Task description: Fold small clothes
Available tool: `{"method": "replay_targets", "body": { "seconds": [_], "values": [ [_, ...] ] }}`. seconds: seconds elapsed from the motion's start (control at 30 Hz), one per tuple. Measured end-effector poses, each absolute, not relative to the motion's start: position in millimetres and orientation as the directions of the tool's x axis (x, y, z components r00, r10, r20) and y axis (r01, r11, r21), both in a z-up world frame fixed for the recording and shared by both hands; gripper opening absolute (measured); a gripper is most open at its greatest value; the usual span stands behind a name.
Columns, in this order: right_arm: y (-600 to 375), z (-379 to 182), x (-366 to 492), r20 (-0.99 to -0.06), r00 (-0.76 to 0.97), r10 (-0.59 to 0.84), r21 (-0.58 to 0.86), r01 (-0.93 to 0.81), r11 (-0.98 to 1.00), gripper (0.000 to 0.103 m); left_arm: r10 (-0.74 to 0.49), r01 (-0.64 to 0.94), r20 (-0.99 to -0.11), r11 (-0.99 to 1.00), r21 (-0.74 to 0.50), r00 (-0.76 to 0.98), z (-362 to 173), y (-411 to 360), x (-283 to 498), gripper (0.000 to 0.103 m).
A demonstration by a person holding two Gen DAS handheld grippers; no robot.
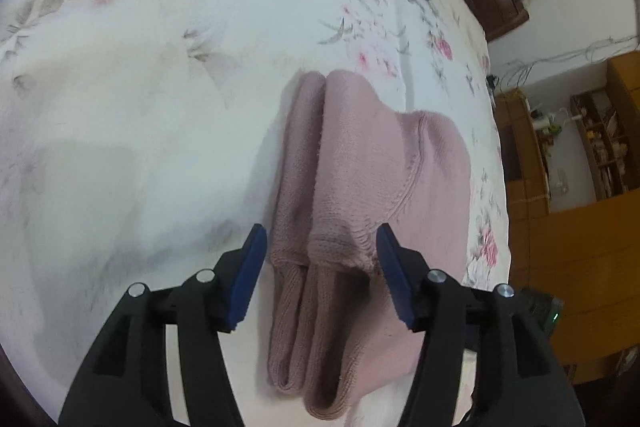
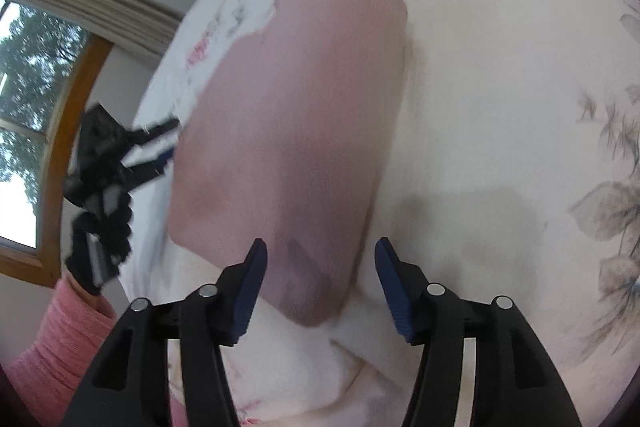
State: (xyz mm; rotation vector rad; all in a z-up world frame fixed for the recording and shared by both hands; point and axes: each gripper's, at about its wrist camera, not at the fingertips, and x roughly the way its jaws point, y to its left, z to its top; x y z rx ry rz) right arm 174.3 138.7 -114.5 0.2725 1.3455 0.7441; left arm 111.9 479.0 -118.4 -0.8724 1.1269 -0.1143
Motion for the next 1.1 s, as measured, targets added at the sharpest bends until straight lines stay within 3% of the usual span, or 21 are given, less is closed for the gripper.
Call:
{"method": "replay_targets", "body": {
  "seconds": [0.17, 0.23, 0.43, 0.63, 0.8, 1.1],
  "values": [
    [137.8, -117.0, 195.5, -0.732, 0.039, 0.681, 0.643, -0.292, 0.708, 0.065, -0.552, -0.301, -0.717, 0.661, -0.687, 0.425, -140.6, 467.9, 130.8, 0.061],
    [137.5, -122.4, 202.5, -0.707, 0.031, 0.707, 0.674, -0.274, 0.686, 0.066, -0.559, -0.287, -0.717, 0.667, -0.687, 0.417, -147.9, 463.9, 138.0, 0.070],
    [137.0, -151.6, 224.1, -0.621, -0.012, 0.784, 0.771, -0.193, 0.607, 0.068, -0.615, -0.192, -0.667, 0.659, -0.728, 0.420, -153.5, 455.4, 148.0, 0.081],
    [147.6, -169.7, 233.5, -0.555, -0.032, 0.832, 0.826, -0.147, 0.545, 0.084, -0.608, -0.160, -0.700, 0.702, -0.694, 0.374, -156.2, 439.4, 160.3, 0.086],
    [152.3, -168.5, 232.9, -0.558, -0.043, 0.829, 0.823, -0.154, 0.547, 0.085, -0.547, -0.142, -0.760, 0.771, -0.621, 0.350, -149.4, 435.2, 155.9, 0.081],
    [167.3, -166.2, 232.7, -0.580, -0.055, 0.813, 0.806, -0.181, 0.563, 0.085, -0.631, -0.165, -0.687, 0.682, -0.713, 0.361, -162.6, 441.1, 164.7, 0.079]
  ]
}}
